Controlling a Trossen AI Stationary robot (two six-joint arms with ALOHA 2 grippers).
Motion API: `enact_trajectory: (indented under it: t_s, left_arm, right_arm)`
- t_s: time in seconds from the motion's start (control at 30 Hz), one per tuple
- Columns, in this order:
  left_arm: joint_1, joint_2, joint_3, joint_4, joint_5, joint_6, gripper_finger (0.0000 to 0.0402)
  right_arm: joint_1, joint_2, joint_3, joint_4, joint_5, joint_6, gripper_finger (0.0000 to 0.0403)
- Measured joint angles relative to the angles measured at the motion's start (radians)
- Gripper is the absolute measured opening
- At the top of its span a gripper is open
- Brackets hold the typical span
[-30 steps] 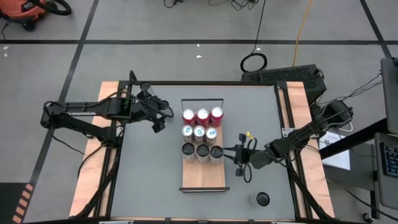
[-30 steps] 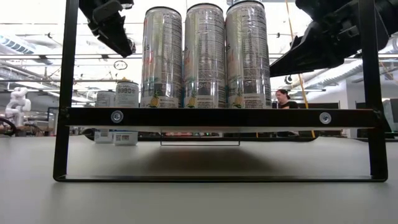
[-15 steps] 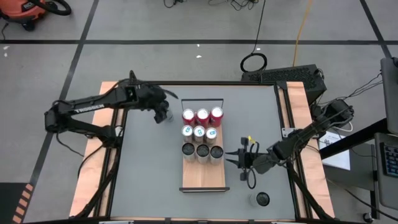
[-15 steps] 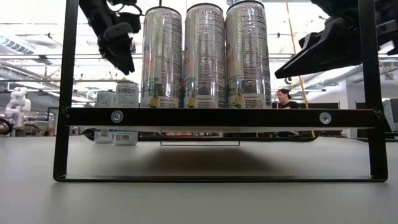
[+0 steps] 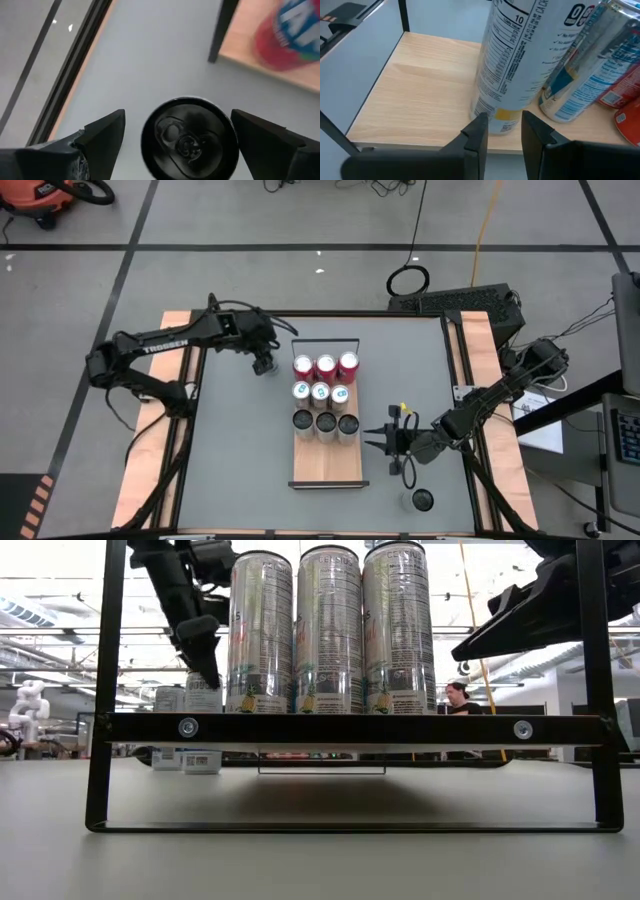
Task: Place canned beverage on shelf
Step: Put the middle white-blue soda can on the shelf
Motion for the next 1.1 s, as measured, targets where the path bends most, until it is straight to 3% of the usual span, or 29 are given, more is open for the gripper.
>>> enact_trajectory:
  t_s: [0.3,0.57,0.8,0.97,1.1]
  left_arm:
    - [0.013,0.058,0.000,-0.060,0.011,0.000,0.0341]
    - [-0.002,0.055,0.000,-0.070,0.018,-0.010,0.0252]
    - [-0.019,0.009,0.056,-0.179,0.023,-0.126,0.0247]
    - [-0.075,-0.061,0.177,-0.284,0.024,-0.378,0.0259]
    - [-0.147,-0.138,0.282,-0.283,0.017,-0.459,0.0261]
  right_arm:
    - [0.000,-0.001,0.000,0.011,0.000,0.037,0.0063]
    - [0.002,-0.001,0.001,0.066,0.000,0.011,0.0063]
    - [0.039,-0.001,0.029,0.131,0.011,-0.084,0.0063]
    - [0.092,-0.001,0.120,0.081,0.144,-0.172,0.0063]
    - [0.107,0.007,0.198,0.080,0.282,-0.277,0.0064]
